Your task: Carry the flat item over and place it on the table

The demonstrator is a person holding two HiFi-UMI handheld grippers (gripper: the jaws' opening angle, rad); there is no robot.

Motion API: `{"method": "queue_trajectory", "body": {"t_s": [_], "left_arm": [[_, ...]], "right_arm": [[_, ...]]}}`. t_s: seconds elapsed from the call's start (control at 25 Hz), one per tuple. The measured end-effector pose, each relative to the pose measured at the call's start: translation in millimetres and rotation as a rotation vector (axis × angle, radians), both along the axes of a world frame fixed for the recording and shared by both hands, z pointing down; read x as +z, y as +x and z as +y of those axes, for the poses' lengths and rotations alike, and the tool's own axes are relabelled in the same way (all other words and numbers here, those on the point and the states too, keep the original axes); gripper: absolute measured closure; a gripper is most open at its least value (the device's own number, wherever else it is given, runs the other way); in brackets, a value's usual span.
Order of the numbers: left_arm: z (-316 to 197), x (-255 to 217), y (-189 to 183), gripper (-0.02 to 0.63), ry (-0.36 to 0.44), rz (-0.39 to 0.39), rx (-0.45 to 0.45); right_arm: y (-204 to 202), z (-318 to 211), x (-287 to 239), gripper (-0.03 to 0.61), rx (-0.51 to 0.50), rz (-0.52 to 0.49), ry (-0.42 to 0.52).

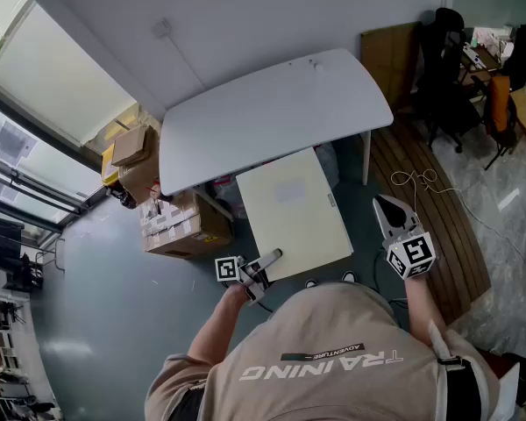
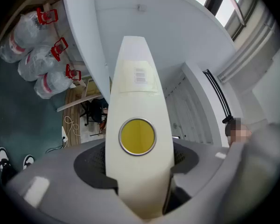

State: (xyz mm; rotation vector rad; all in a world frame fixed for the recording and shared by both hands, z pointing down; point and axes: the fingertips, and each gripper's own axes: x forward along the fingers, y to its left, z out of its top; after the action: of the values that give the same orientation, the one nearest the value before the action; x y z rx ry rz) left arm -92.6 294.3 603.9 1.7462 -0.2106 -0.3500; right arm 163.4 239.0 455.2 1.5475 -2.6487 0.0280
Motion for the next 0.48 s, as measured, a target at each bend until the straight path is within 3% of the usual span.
{"method": "queue_trajectory", "body": {"t_s": [0.16, 0.48], "left_arm": [[-21, -7, -10, 0.324, 0.045, -0.015, 0.017], [-49, -18, -21, 0.324, 0.059, 0.035, -0.004]], "right_arm": [[-12, -14, -10, 0.571, -0.007, 0.005, 0.046], [-39, -36, -17, 0.571, -0.005, 0.003, 0.069]]}}
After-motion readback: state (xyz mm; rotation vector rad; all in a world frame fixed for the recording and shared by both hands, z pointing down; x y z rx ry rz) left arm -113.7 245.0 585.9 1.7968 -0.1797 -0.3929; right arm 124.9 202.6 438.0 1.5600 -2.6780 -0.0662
